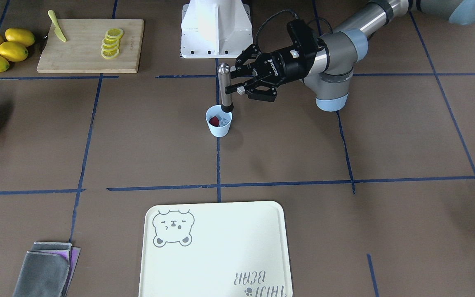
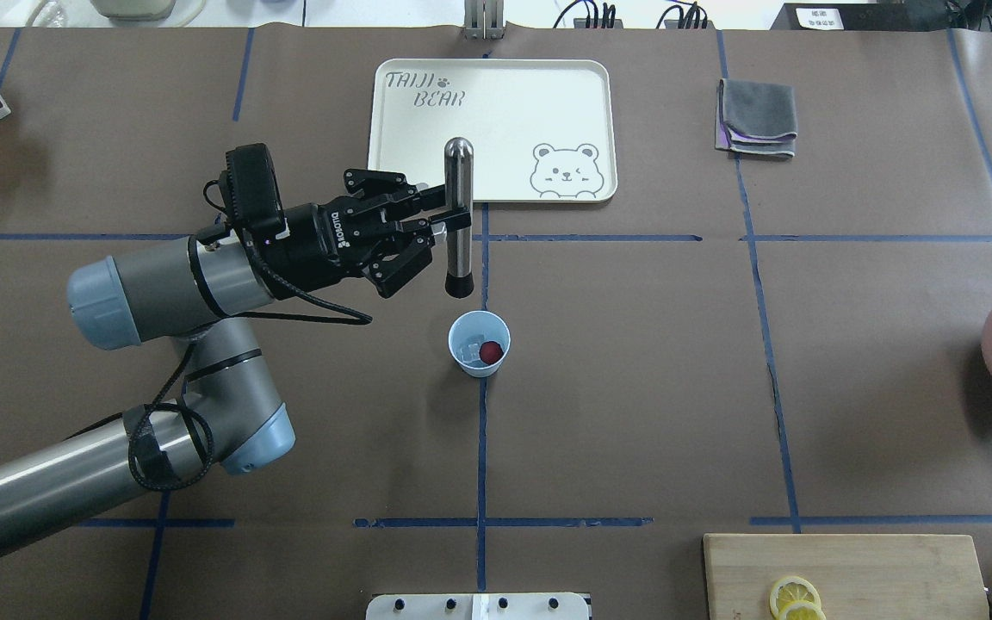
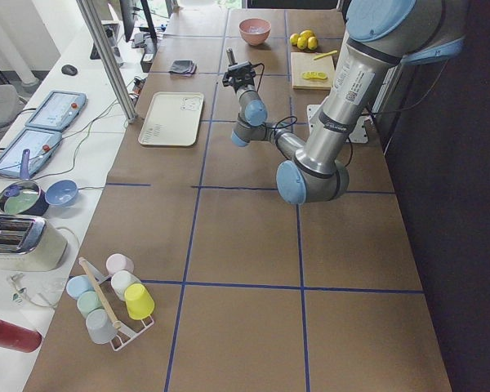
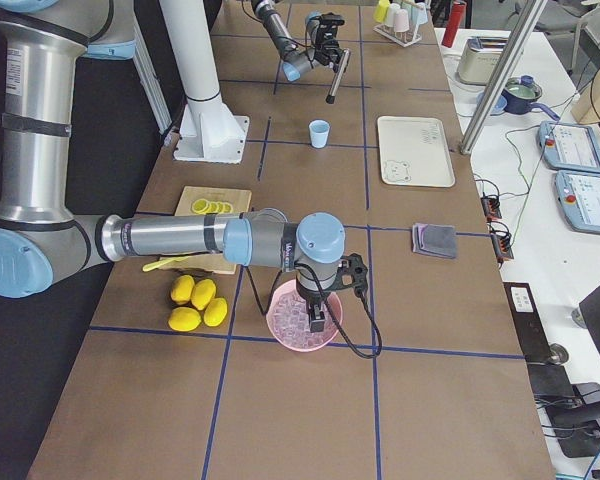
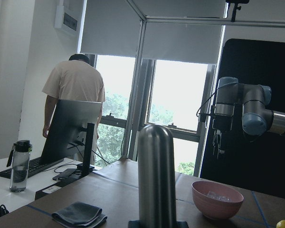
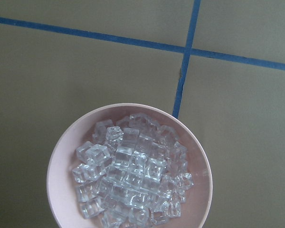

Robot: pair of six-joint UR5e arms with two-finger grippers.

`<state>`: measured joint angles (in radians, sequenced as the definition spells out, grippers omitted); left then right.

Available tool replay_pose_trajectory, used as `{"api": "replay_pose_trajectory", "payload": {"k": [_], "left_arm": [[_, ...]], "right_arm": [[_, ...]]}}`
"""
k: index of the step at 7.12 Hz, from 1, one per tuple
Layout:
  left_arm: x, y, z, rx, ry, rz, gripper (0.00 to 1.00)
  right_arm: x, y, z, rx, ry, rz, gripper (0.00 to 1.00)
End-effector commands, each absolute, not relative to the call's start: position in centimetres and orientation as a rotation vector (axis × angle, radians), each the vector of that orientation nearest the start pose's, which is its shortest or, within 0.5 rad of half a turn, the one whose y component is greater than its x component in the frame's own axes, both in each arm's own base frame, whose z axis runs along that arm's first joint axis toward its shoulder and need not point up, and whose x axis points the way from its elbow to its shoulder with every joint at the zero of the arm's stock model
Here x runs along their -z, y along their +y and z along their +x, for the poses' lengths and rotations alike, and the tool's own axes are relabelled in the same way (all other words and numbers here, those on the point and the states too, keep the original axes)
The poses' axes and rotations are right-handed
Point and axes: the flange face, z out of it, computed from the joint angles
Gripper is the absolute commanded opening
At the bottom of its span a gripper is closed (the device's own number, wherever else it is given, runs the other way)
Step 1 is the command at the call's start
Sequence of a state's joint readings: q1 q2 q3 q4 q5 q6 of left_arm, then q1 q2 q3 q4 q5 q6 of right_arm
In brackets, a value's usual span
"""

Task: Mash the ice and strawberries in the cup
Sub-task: 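Carry the pestle with the left gripper over the light-blue cup, then press the pestle down into the cup with the left gripper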

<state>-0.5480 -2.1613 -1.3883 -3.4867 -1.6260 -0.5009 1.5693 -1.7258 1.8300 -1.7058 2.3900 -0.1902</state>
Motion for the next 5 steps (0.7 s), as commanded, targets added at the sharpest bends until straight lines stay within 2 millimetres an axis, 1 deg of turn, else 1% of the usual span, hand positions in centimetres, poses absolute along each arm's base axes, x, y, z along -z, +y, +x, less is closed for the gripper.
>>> {"api": "replay_pose_trajectory", "payload": {"k": [1,2,3,4,5], "left_arm": [[-21.7,-40.4,47.5,-0.325,1.587,1.727,0.0],[-21.9,-39.9,49.0,-0.319,1.57,1.728,0.0],[-22.4,-39.8,49.5,-0.331,1.554,1.731,0.0],[-23.0,-38.9,50.3,-0.337,1.565,1.72,0.0],[-24.4,-38.3,51.4,-0.358,1.557,1.746,0.0]], "right_arm": [[-61.2,-42.2,6.0,0.168,-0.819,0.048,1.0],[-61.3,-42.2,6.0,0.168,-0.819,0.048,1.0],[-61.3,-42.2,6.0,0.168,-0.819,0.048,1.0],[-61.3,-42.2,6.0,0.167,-0.819,0.048,1.0],[-61.3,-42.2,6.0,0.168,-0.819,0.048,1.0]]}}
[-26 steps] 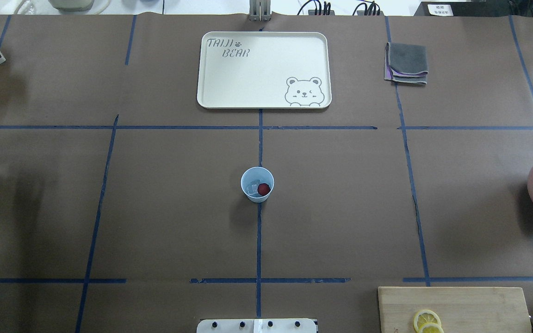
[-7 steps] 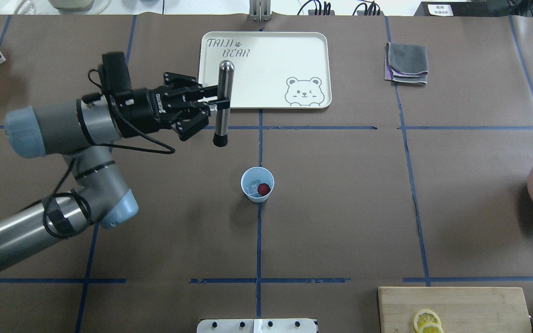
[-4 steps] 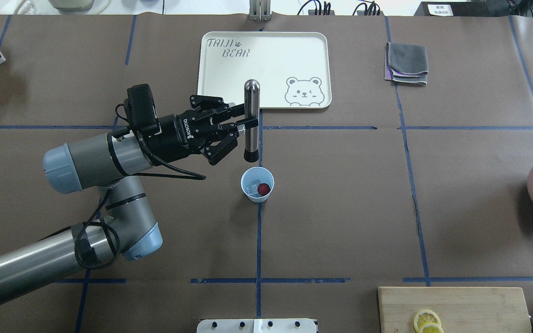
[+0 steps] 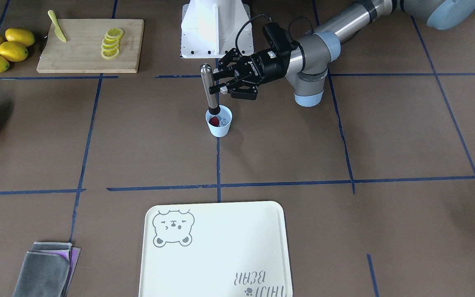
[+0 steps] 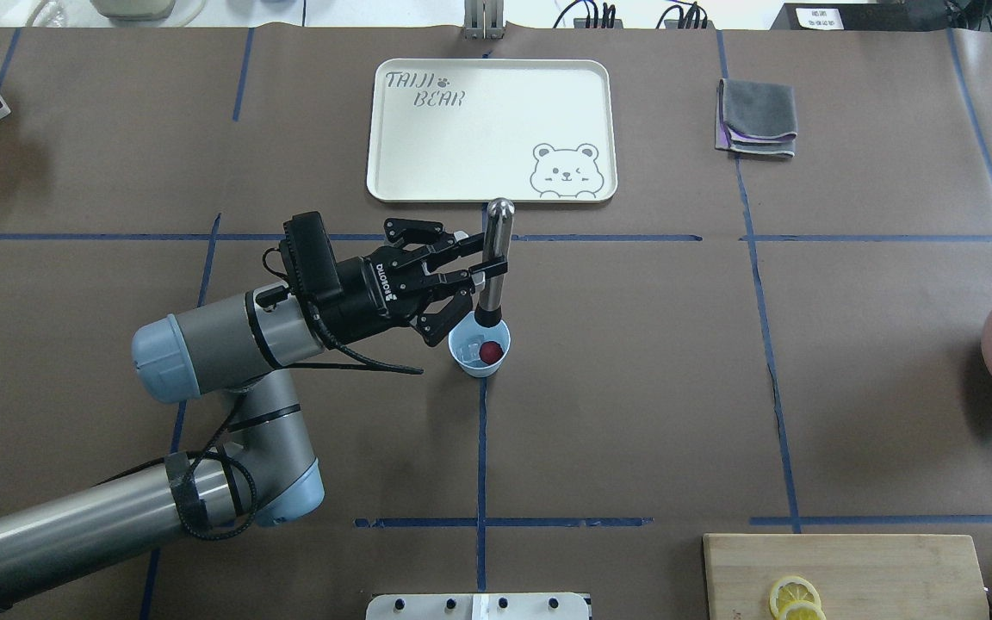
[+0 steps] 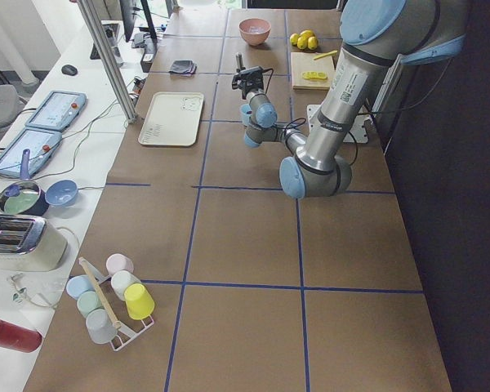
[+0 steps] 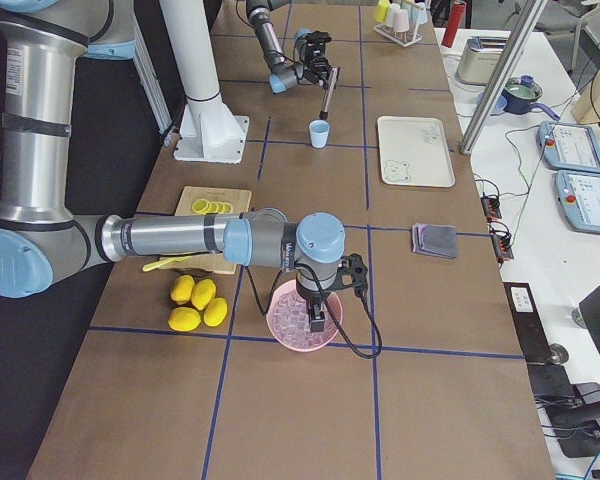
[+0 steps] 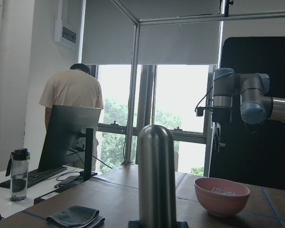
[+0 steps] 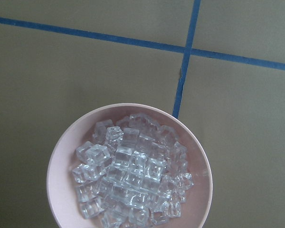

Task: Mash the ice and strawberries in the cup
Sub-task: 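Press the pestle down into the cup with the left gripper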

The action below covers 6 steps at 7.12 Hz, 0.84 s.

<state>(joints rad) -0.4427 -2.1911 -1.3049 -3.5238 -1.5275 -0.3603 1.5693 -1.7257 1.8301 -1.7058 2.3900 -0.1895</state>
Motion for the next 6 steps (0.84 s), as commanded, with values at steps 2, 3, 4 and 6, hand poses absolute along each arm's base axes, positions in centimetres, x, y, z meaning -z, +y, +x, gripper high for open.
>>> {"api": "replay_pose_trajectory", "payload": {"k": [2,3,4,6], "left_arm": [[-26.2,-38.1,52.5,-0.375,1.548,1.739,0.0],[-26.9,-38.1,52.9,-0.378,1.53,1.732,0.0],[-27.6,-37.2,54.0,-0.385,1.502,1.747,0.0],[-28.2,-36.9,54.5,-0.398,1.489,1.743,0.0]], "right_arm": [[-61.3,-42.2,6.0,0.168,-0.819,0.048,1.0],[-61.3,-42.2,6.0,0.168,-0.819,0.048,1.0],[-61.3,-42.1,6.0,0.167,-0.819,0.046,1.0],[-61.4,-42.1,6.0,0.167,-0.819,0.046,1.0]]}}
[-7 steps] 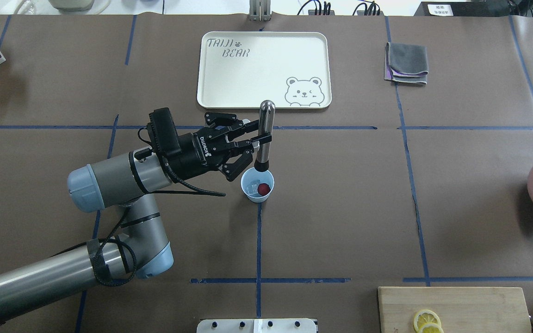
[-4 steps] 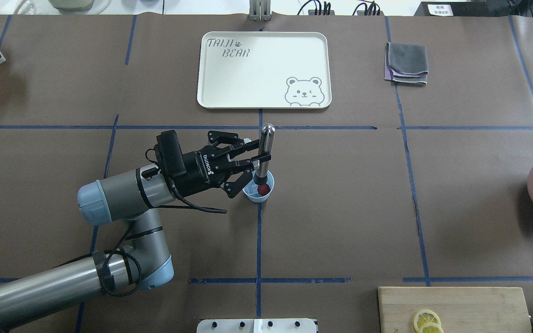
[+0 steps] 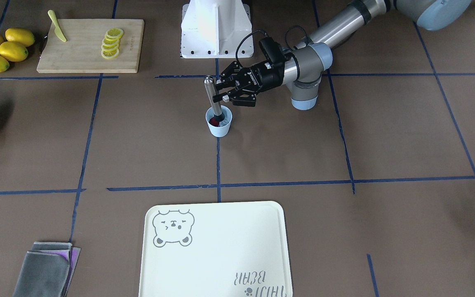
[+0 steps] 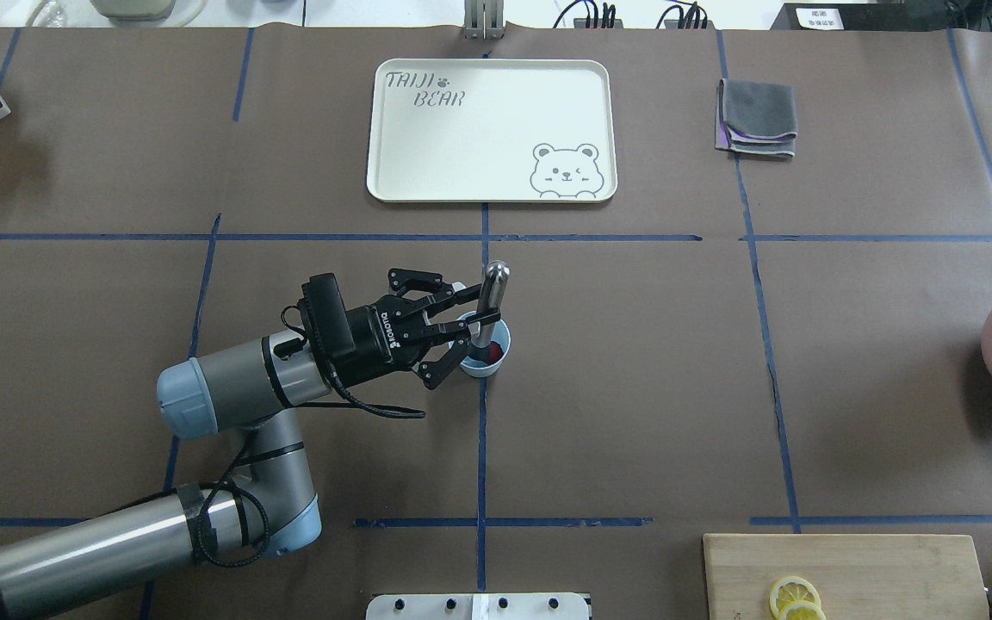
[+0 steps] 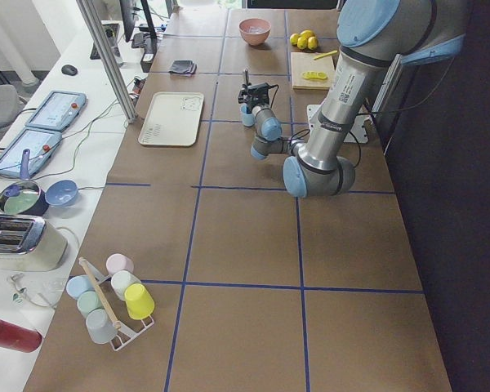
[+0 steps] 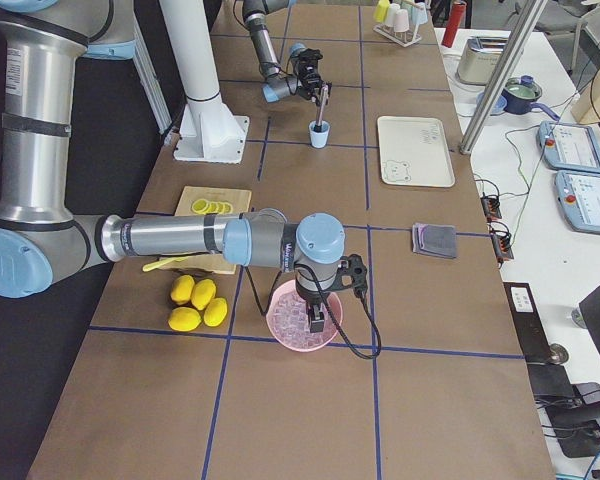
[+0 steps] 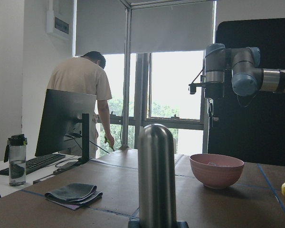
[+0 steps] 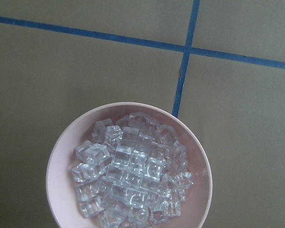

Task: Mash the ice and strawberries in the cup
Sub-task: 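Press the pestle down into the cup with the left gripper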

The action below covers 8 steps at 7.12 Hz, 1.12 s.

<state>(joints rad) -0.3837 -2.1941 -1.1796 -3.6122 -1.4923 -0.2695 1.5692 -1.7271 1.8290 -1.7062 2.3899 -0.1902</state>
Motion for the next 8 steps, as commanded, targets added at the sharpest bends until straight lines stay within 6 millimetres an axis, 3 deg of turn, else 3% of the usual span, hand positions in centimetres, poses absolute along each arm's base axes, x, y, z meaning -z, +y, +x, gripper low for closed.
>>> {"api": "replay_pose_trajectory", "payload": {"k": [1,3,6,8], "left_arm": [[-28.1,-36.9,54.6,-0.398,1.492,1.743,0.0],[-27.1,-37.0,54.5,-0.384,1.5,1.758,0.0],[-23.9,-38.2,51.9,-0.315,1.529,1.81,0.0],[-21.9,-41.2,49.2,-0.265,1.506,1.672,0.0]], "right_arm": [[-61.4,-42.1,6.0,0.166,-0.82,0.044,1.0],[-61.4,-42.1,6.0,0.166,-0.82,0.044,1.0],[-61.3,-42.1,6.0,0.167,-0.819,0.046,1.0],[-61.4,-42.1,6.0,0.167,-0.819,0.046,1.0]]}}
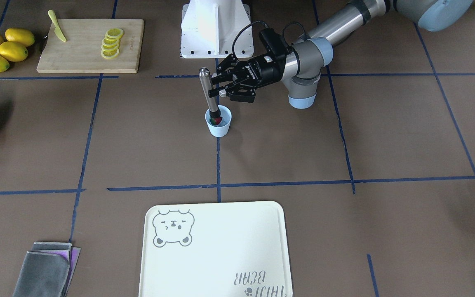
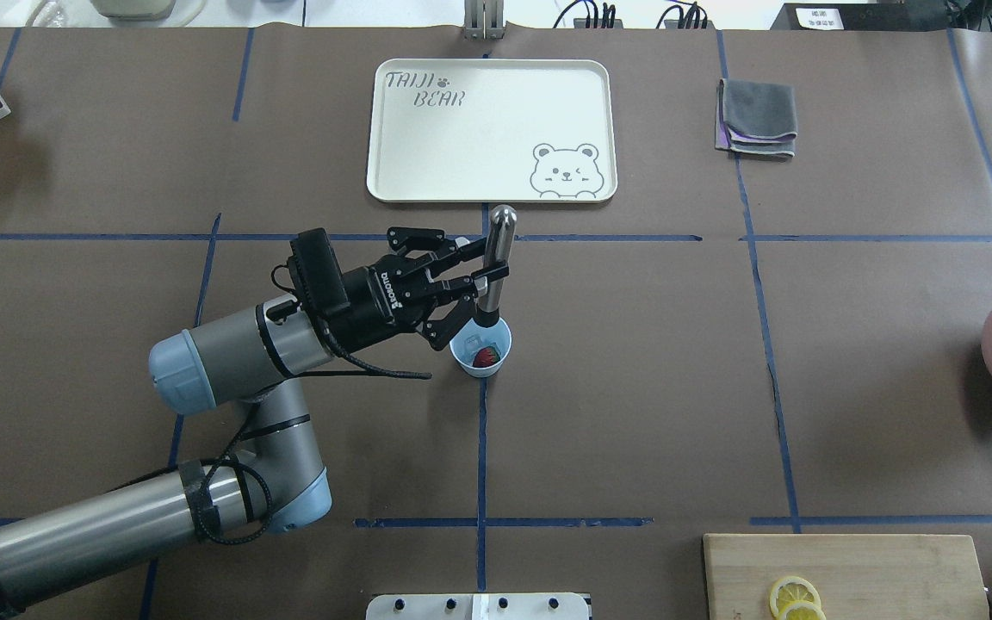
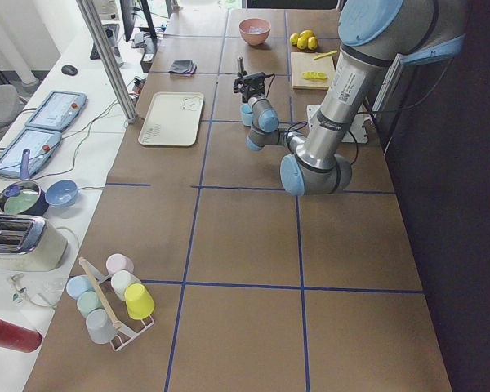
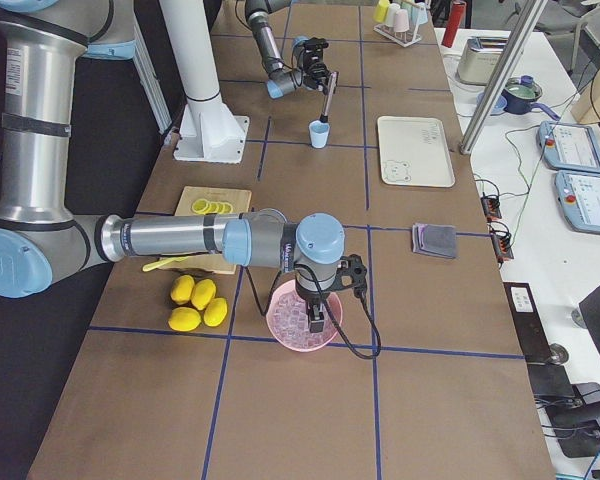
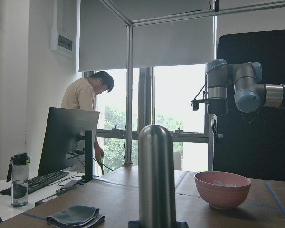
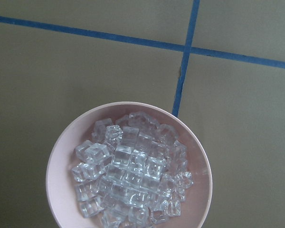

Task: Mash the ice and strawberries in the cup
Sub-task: 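Press the pestle down into the cup with the left gripper, then lift the pestle out of the cup and carry it back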

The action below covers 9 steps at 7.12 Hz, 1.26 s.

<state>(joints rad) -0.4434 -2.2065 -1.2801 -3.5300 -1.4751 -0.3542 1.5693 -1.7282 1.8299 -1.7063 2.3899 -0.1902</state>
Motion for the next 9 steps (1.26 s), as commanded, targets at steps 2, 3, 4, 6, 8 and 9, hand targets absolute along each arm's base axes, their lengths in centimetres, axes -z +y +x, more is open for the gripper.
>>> {"api": "replay_pose_trajectory", "payload": {"k": [2,3,4,6,8,9], "left_arm": [[-19.6,-41.0,48.4,-0.319,1.379,1.551,0.0],[-18.6,-41.3,47.9,-0.345,1.304,1.488,0.0],[-17.5,-41.6,47.9,-0.373,1.224,1.415,0.0],[-15.3,-42.5,46.4,-0.428,1.017,1.239,0.0],[-13.9,-42.2,44.4,-0.479,0.83,1.06,0.0],[-14.4,-42.2,44.1,-0.5,0.754,0.983,0.0]], "right_arm": [[-61.3,-42.1,6.0,0.166,-0.819,0.046,1.0],[-61.4,-42.1,6.0,0.166,-0.819,0.045,1.0],[-61.4,-42.1,6.0,0.166,-0.819,0.045,1.0],[-61.4,-42.2,6.0,0.167,-0.819,0.046,1.0],[-61.5,-42.1,6.0,0.164,-0.82,0.042,1.0],[-61.5,-42.1,6.0,0.166,-0.82,0.043,1.0]]}}
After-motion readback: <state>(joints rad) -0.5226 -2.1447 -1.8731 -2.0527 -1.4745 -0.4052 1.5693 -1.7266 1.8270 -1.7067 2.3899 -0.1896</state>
